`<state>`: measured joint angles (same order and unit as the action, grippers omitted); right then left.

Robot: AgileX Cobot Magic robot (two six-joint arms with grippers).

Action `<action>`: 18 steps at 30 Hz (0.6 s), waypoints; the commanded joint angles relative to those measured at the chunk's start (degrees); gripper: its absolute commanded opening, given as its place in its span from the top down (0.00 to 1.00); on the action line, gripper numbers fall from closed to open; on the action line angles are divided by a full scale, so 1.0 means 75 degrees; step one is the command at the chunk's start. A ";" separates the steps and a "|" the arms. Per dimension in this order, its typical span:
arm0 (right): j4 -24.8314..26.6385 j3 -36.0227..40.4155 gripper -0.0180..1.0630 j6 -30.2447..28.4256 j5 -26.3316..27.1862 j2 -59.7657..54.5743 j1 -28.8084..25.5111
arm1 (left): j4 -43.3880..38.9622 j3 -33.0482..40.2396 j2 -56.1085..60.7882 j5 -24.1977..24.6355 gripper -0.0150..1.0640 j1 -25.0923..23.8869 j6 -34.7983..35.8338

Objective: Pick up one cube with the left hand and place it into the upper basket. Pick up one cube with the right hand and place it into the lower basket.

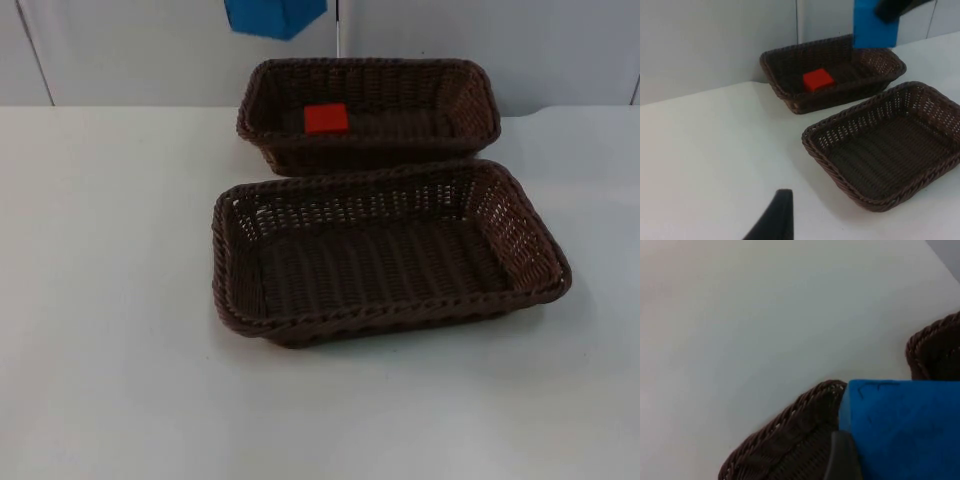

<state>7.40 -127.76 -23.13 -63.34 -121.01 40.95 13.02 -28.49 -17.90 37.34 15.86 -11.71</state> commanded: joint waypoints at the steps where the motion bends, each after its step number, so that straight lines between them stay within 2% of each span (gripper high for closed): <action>1: 0.0029 0.0400 0.98 -0.0084 0.0349 0.0261 0.0011 | -0.0070 0.0031 0.0047 0.0002 0.01 0.0009 0.0034; 5: 0.0058 0.2262 0.98 -0.0268 0.1647 0.1007 -0.0079 | -0.0070 0.0031 0.0047 0.0002 0.01 0.0009 0.0034; 6: 0.0058 0.2262 0.98 -0.0268 0.1647 0.1007 -0.0079 | -0.0070 0.0031 0.0047 0.0002 0.01 0.0009 0.0034; 8: 0.0058 0.3412 0.98 -0.0266 0.2620 0.1479 -0.0226 | -0.0074 0.0031 0.0047 -0.0014 0.01 0.0009 0.0034; 11: 0.0141 0.4588 0.98 -0.0229 0.3684 0.1816 -0.0438 | -0.0074 0.0031 0.0047 -0.0014 0.01 0.0009 0.0034; 18: 0.0663 0.5821 0.98 -0.0231 0.4533 0.1862 -0.0870 | -0.0074 0.0031 0.0047 -0.0028 0.01 0.0009 0.0034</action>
<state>11.19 -85.42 -24.59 -31.76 -107.92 35.01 12.88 -28.49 -17.90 37.34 15.86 -11.71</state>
